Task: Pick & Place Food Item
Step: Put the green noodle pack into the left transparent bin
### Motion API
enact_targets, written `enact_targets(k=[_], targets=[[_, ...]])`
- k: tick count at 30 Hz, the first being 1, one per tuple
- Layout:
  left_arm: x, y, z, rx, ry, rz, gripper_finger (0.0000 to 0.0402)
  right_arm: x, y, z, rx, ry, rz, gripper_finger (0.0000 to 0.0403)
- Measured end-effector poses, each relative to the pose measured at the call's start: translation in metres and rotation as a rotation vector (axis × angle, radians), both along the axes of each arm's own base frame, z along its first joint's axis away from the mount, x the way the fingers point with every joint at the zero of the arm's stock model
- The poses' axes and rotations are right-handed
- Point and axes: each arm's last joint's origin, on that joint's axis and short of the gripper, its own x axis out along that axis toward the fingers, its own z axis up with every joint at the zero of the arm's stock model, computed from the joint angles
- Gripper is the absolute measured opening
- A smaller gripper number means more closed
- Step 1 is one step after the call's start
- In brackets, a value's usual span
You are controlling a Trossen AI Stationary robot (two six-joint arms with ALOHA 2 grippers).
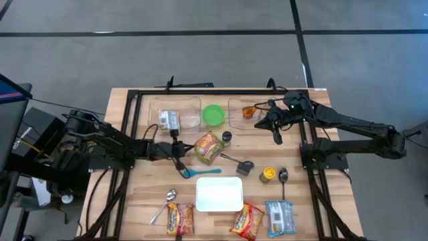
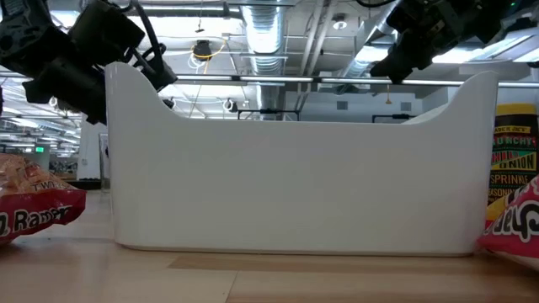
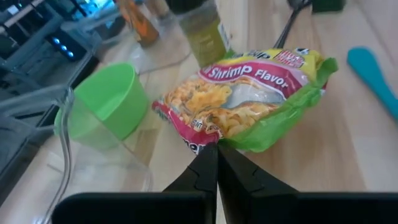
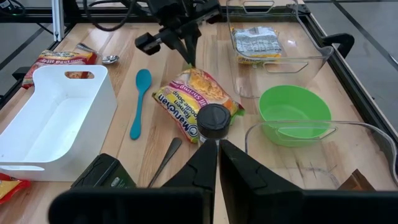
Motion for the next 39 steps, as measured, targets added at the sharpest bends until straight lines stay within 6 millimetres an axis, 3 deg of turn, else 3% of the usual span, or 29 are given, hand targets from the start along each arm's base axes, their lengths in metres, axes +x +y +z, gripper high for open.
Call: enact_targets(k=[5, 24, 30, 39], targets=[[-0.002, -0.003, 0.014, -0.007, -0.071, -0.009, 0.0, 0.0, 0.0, 0.0, 0.0, 0.0, 0.0, 0.0013], [-0.034, 0.0, 0.1, -0.09, -0.551, -0.017, 0.0, 0.0, 0.0, 0.0, -0.002, 0.0, 0.001, 0.0013], [-0.043, 0.018, 0.118, -0.039, -0.681, 0.078, 0.0, 0.0, 0.0, 0.0, -0.002, 0.0, 0.001, 0.0013], [-0.051, 0.057, 0.127, 0.09, -0.747, 0.29, 0.0, 0.0, 0.0, 0.0, -0.003, -0.002, 0.001, 0.0013]])
